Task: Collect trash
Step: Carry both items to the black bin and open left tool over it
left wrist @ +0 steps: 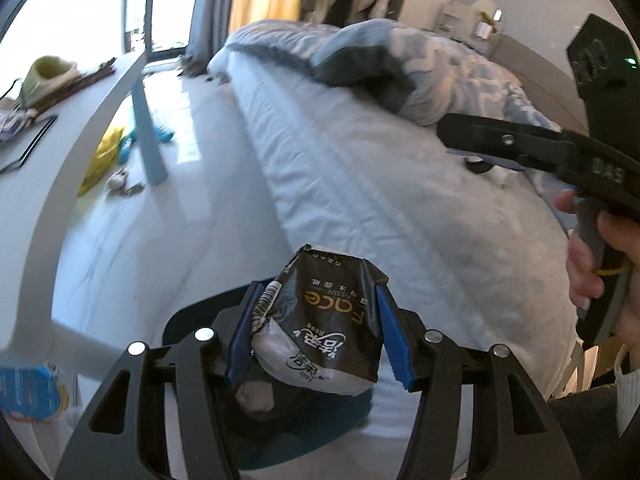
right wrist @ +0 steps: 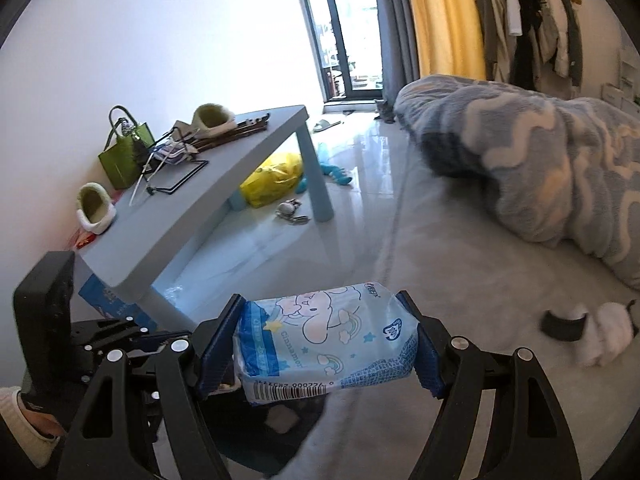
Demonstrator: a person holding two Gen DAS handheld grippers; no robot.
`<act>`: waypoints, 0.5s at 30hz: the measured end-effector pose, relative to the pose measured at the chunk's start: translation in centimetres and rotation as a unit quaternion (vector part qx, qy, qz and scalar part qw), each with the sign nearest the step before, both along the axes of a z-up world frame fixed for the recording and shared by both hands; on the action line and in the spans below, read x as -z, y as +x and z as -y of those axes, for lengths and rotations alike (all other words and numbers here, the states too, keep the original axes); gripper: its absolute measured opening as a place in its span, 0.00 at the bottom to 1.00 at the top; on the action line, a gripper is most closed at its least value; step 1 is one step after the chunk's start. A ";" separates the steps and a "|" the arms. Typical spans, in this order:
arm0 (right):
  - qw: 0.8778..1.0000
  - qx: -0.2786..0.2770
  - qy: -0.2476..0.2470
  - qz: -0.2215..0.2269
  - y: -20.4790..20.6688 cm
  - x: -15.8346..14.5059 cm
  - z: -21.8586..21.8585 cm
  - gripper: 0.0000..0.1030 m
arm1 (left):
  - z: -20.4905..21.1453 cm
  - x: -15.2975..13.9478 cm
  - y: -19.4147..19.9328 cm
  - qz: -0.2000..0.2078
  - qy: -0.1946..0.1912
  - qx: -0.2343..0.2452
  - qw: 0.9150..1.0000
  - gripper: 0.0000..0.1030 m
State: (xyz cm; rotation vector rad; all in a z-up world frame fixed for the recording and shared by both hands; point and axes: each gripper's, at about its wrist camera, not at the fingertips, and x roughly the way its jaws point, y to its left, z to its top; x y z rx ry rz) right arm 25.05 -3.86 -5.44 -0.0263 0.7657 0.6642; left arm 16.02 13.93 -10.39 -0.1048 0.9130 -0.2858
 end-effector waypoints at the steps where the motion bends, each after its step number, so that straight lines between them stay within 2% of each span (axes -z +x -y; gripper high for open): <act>1: 1.000 -0.003 0.000 -0.003 -0.2 0.1 -0.5 0.74 | -0.5 0.2 -0.1 -0.008 0.001 -0.006 1.000 0.57; 15: 0.998 -0.049 -0.014 -0.023 -2.0 1.5 -6.4 0.74 | -4.8 3.5 -1.1 -0.104 0.004 -0.043 0.994 0.57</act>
